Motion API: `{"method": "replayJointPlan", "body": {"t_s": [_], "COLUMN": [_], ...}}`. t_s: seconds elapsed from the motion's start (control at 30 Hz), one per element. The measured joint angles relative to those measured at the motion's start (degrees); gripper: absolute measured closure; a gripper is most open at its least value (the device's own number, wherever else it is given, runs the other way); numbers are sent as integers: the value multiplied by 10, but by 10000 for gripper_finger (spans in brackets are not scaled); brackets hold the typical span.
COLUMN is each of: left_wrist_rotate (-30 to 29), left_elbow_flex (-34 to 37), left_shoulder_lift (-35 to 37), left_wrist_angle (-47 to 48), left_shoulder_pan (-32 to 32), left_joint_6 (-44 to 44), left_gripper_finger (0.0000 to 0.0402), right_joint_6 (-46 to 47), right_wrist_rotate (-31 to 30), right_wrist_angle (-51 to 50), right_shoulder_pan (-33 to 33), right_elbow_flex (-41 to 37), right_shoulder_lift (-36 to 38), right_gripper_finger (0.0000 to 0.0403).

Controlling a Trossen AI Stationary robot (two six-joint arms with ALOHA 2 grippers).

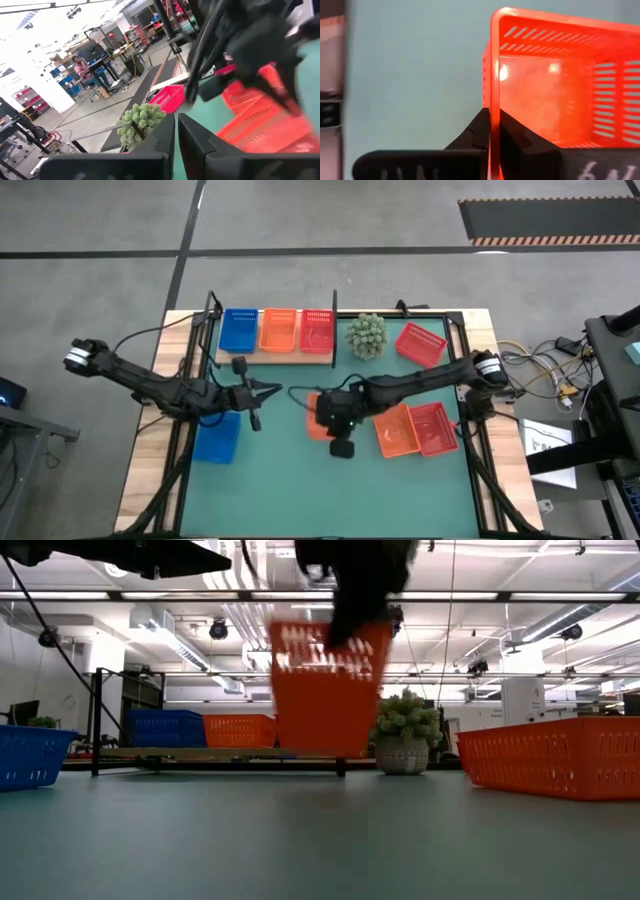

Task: Stack baskets on shelf by color
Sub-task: Stack the top orange bin on the orange bin on the shelf

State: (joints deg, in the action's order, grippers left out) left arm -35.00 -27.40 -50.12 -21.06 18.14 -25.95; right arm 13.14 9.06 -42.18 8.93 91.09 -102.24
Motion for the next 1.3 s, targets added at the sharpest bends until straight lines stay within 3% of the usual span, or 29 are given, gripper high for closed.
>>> {"method": "replayJointPlan", "body": {"t_s": [0.07,0.23,0.4,0.77,0.97,1.17,1.3], "left_wrist_rotate": [16,83,88,89,89,88,88], "left_elbow_flex": [4,24,38,41,42,42,42], "left_shoulder_lift": [18,66,108,150,161,161,160], "left_wrist_angle": [7,7,6,5,6,6,6], "left_shoulder_pan": [3,7,7,7,7,7,7], "left_joint_6": [1,1,1,2,3,1,1], "left_gripper_finger": [395,395,395,395,395,395,395], "right_joint_6": [-38,-121,-169,-281,-315,-318,-323], "right_wrist_rotate": [-22,-148,-227,-241,-198,-191,-182], "right_wrist_angle": [17,25,28,39,37,4,1], "right_shoulder_pan": [15,37,9,-135,-201,-229,-233], "right_elbow_flex": [29,95,136,271,356,437,436], "right_shoulder_lift": [-1,-2,-5,-130,-224,-293,-301], "right_gripper_finger": [391,391,393,394,394,394,394]}}
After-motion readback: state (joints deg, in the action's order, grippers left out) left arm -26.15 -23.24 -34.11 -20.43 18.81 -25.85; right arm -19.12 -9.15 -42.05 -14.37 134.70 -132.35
